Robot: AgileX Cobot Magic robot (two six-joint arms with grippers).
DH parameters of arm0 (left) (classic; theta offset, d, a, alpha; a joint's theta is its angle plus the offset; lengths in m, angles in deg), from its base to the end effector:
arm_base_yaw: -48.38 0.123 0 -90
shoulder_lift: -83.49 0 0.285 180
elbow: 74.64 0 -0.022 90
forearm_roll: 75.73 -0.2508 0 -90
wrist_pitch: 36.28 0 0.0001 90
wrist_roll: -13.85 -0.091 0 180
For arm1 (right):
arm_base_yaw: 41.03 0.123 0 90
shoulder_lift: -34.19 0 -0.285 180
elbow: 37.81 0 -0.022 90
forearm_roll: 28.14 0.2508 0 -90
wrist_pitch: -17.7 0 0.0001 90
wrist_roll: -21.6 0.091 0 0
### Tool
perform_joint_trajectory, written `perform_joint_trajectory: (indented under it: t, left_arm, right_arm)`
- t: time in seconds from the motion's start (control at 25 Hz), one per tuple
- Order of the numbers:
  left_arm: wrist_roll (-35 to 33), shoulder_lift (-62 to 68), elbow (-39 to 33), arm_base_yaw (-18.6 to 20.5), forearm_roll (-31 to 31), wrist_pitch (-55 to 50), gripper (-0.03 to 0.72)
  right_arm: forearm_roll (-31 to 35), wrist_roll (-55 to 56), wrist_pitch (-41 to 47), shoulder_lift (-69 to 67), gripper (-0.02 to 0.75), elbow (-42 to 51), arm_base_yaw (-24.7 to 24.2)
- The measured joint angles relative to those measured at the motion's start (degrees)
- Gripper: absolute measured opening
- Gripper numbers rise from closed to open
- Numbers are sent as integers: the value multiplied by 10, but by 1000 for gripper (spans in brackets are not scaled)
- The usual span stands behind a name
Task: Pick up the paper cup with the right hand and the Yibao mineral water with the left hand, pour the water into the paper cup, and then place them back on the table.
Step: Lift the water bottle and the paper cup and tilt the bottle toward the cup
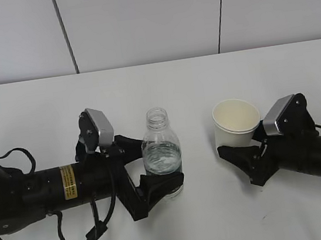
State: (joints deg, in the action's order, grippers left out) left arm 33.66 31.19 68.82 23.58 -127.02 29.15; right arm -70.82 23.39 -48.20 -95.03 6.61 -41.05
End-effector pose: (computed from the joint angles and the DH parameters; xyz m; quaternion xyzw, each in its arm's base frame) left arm 0.2667 -0.1944 0.0906 0.4222 0.6668 -0.3908 0.4737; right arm 0.2947 0.0562 0.0667 -0.3040 0.7572 0.1891 0.5463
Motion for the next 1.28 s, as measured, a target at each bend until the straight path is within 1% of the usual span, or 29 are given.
perform_joint_trajectory:
  t: [0.24,0.44,1.0,1.08,1.28]
  left_arm:
    - [0,0,9,-16,9,1,587]
    - [0,0,11,-16,18,1,586]
    - [0,0,12,-17,18,-5,583]
    - [0,0,12,-17,18,-9,570]
    - [0,0,12,-17,22,-15,491]
  right_arm:
    - [-1,0,0,0,553,0,0]
    - [-1,0,0,0,553,0,0]
    - [-1,0,0,0,553,0,0]
    - [-1,0,0,0,553,0,0]
    - [-1,0,0,0,553,0,0]
